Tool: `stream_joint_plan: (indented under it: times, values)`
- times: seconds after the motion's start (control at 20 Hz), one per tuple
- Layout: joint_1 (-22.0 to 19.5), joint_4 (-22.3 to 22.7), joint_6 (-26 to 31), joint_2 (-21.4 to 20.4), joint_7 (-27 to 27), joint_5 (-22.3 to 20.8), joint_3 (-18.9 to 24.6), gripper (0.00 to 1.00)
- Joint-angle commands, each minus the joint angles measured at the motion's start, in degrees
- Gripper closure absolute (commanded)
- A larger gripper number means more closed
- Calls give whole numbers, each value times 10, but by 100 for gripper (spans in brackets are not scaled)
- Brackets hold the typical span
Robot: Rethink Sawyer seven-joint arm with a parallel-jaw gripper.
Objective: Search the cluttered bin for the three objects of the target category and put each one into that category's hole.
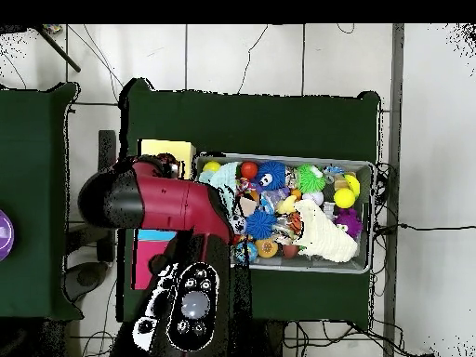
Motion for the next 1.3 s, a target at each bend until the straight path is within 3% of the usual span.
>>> stream_joint_plan:
  times: [0.05,0.15,0.5,1.3]
  values:
    - [-24,22,43,9,109,15,29,100]
    - [-27,12,22,14,107,12,31,100]
    - [-26,11,31,19,112,14,32,100]
    - [-8,15,-10,64,125,10,30,100]
